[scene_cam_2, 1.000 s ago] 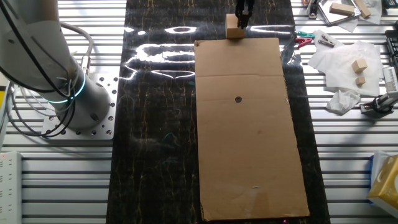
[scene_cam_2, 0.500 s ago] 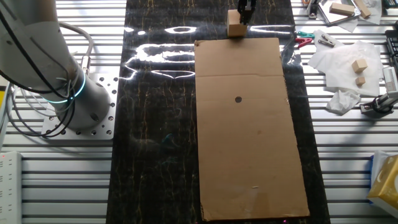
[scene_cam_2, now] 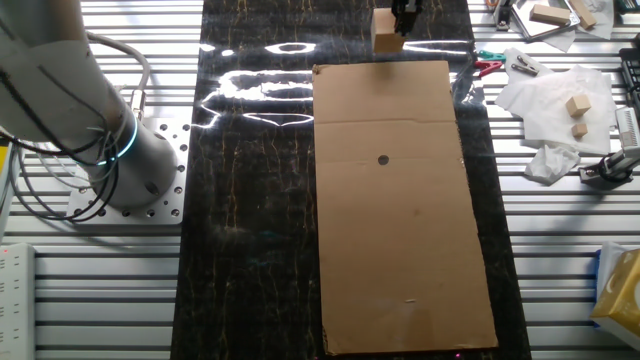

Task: Grab the block and place it at the designated location

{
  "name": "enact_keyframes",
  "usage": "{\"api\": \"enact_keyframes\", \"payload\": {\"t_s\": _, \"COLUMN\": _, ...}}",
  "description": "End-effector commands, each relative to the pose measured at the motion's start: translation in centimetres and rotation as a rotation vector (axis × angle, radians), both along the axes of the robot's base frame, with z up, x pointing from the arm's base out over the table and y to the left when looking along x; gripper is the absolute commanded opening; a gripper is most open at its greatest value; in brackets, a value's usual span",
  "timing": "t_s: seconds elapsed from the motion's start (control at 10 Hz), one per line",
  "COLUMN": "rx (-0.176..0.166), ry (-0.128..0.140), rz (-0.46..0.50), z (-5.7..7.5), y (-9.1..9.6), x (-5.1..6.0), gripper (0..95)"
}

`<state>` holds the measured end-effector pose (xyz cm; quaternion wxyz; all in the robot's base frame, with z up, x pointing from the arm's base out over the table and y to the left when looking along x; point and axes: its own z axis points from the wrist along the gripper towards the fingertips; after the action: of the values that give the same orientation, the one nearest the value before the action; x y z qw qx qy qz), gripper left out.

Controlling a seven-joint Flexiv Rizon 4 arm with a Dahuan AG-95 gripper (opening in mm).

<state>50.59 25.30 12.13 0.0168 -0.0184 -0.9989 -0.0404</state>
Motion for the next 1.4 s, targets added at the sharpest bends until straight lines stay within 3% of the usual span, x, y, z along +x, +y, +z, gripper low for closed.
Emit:
{"api": "enact_keyframes", "payload": {"t_s": 0.1, "rx": -0.003, "ry": 0.0, "rz": -0.001, "z": 0.5, "y": -0.9, "x": -0.3, "gripper": 0.0}}
{"api": "enact_keyframes", "payload": {"t_s": 0.8, "rx": 0.005, "ry": -0.006, "rz": 0.013, "z": 1.8, "y": -4.5, "x": -0.5, "gripper": 0.0}}
{"api": "enact_keyframes", "payload": {"t_s": 1.4, "rx": 0.001, "ry": -0.011, "rz": 0.01, "z": 1.8, "y": -5.9, "x": -0.1, "gripper": 0.0}}
